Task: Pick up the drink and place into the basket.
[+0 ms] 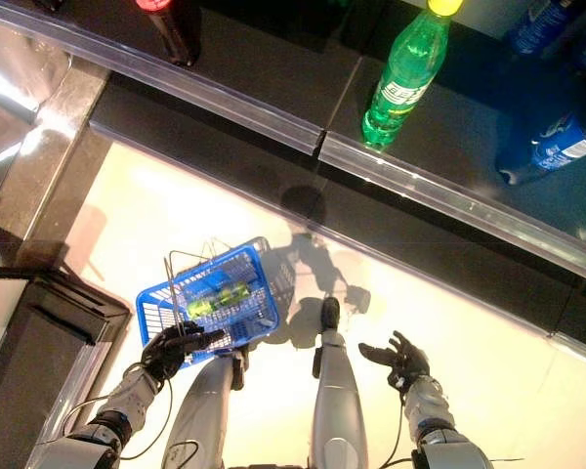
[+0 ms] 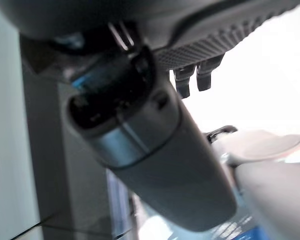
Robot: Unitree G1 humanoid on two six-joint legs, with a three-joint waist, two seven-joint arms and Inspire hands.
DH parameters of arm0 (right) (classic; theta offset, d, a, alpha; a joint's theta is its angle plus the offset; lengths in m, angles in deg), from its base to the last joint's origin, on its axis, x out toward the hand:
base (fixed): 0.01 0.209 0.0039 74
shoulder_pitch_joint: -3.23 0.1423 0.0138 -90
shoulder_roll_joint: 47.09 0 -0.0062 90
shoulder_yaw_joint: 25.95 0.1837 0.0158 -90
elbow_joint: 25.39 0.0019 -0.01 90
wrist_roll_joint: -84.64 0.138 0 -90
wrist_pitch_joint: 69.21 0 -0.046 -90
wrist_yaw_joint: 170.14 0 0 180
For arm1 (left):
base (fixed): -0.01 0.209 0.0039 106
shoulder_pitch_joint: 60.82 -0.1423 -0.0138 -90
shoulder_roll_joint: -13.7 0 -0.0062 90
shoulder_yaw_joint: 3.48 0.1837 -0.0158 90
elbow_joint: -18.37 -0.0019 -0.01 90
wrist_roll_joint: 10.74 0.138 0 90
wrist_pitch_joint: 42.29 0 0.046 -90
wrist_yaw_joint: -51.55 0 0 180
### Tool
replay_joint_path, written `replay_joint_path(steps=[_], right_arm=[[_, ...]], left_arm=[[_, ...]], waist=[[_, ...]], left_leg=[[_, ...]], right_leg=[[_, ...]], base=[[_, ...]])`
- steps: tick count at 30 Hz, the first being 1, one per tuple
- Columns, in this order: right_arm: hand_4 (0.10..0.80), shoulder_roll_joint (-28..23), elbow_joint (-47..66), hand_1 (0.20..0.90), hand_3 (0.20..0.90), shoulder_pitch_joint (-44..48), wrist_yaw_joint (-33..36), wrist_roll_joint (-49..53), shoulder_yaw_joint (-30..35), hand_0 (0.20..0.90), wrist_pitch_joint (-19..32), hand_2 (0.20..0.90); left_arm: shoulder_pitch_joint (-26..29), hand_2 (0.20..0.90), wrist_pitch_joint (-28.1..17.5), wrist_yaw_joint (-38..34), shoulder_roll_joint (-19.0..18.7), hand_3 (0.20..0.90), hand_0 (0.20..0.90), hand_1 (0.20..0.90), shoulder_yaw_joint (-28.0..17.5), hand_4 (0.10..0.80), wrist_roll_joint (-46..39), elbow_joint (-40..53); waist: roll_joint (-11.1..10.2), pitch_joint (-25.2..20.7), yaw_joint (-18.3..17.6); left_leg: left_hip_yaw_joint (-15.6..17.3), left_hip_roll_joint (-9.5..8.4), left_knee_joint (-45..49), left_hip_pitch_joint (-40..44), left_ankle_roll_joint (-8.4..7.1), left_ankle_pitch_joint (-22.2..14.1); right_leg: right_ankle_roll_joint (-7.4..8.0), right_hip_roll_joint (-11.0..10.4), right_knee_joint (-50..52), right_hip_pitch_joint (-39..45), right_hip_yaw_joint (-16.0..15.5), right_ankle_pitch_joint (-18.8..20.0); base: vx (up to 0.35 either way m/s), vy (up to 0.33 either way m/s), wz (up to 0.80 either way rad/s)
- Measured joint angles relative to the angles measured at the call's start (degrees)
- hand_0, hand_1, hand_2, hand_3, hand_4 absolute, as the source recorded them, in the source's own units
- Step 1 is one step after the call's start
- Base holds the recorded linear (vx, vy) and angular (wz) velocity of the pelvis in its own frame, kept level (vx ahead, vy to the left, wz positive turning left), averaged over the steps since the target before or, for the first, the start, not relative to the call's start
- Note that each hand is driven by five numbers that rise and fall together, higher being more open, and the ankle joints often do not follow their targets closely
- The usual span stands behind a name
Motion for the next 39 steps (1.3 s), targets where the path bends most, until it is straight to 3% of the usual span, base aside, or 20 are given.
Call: replay_joint_path(steps=[5,7,17,27,39], right_arm=[[0.8,0.1,10.1,0.9,0.9,-1.9,-0.5,2.2,-0.1,0.9,1.8,0.9],[0.8,0.1,21.4,0.9,0.9,-3.4,1.1,1.5,-2.4,0.9,4.1,0.9],[0.8,0.0,48.0,0.9,0.9,-5.9,6.2,-12.0,-6.8,0.9,5.8,0.9],[0.8,-5.3,57.0,0.9,0.9,-8.9,8.5,-23.8,-9.8,0.9,5.9,0.9],[0.8,-6.9,64.8,0.9,0.9,-7.7,9.8,-24.1,-10.3,0.9,7.1,0.9]], left_arm=[[-0.7,0.3,0.0,-1.2,0.0,0.2,0.3,0.3,1.4,0.1,0.0,2.1],[-1.5,0.3,0.0,-2.2,0.0,0.2,0.3,0.3,2.1,0.1,0.0,4.2],[-3.5,0.3,0.0,-3.6,-0.7,0.2,0.3,0.3,1.9,0.1,-1.1,6.9],[-3.5,0.3,0.0,-3.6,-0.7,0.2,0.3,0.3,1.9,0.1,-1.1,7.6],[-3.6,0.3,-0.3,-3.7,-0.6,0.2,0.3,0.3,2.0,0.1,-1.2,7.3]], waist=[[0.0,0.0,0.0],[0.0,0.5,-0.1],[-1.3,1.0,-0.9],[-1.7,1.3,-1.4],[-1.9,1.6,-1.4]], left_leg=[[-0.2,-0.16,0.7,-0.2,0.07,-0.3],[-0.2,-0.14,1.0,-0.1,0.03,-0.4],[-0.3,-0.57,1.2,0.0,0.35,-0.6],[-0.1,-0.43,1.0,-0.2,0.4,-0.7],[0.8,-0.54,0.3,0.7,0.49,-0.7]], right_leg=[[-0.04,0.1,0.4,-0.1,-0.1,0.4],[-0.34,0.1,1.3,-0.1,0.0,0.3],[0.18,-0.3,1.1,0.2,0.1,0.1],[0.28,-0.5,1.0,0.0,0.1,0.2],[0.26,-0.4,0.9,0.1,1.4,0.2]], base=[[0.018,-0.011,0.02],[0.0,0.0,0.0],[0.001,0.003,0.0],[0.0,0.0,0.0],[-0.01,0.011,-0.04]])
